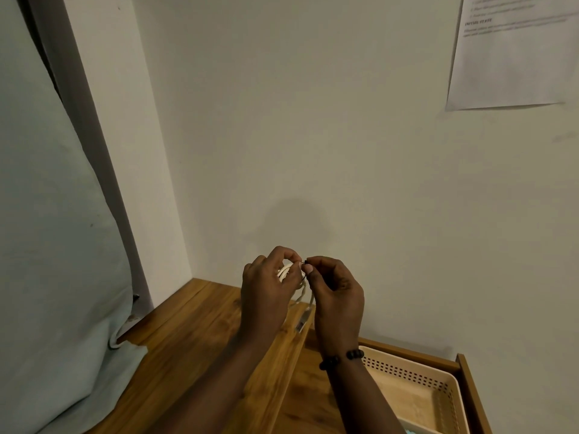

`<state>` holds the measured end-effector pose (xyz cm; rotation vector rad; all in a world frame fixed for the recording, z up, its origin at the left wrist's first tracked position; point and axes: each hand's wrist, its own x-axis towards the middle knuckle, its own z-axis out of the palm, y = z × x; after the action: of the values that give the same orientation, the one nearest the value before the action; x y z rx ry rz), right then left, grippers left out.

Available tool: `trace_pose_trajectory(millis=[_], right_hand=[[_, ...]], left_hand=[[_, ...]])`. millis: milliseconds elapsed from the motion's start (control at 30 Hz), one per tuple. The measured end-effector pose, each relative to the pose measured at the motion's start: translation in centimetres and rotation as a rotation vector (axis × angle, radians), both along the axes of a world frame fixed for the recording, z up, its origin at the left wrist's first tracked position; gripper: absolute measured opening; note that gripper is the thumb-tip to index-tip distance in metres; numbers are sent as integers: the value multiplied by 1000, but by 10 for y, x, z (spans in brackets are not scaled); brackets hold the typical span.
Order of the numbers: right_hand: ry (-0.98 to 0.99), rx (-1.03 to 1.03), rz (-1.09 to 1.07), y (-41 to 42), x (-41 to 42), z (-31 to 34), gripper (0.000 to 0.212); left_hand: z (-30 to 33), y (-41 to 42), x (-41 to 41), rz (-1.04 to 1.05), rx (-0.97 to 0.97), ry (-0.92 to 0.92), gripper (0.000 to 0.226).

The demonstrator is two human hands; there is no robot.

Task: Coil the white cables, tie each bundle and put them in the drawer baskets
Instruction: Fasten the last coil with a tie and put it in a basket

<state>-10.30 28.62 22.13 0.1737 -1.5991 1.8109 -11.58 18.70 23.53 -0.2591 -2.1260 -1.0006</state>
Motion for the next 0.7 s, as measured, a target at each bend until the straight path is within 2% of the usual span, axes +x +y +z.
trace_pose_trajectory(millis=[400, 567, 700], right_hand=[[-40, 157, 165, 18, -6, 6, 10], [-26, 392, -6, 25, -12, 6, 5], [38, 697, -218, 28, -18, 8, 20]], left_hand=[[-2, -11, -6, -92, -37, -38, 16], [-4, -14, -8, -244, 17, -111, 23], [-4, -14, -5, -346, 64, -165, 20]])
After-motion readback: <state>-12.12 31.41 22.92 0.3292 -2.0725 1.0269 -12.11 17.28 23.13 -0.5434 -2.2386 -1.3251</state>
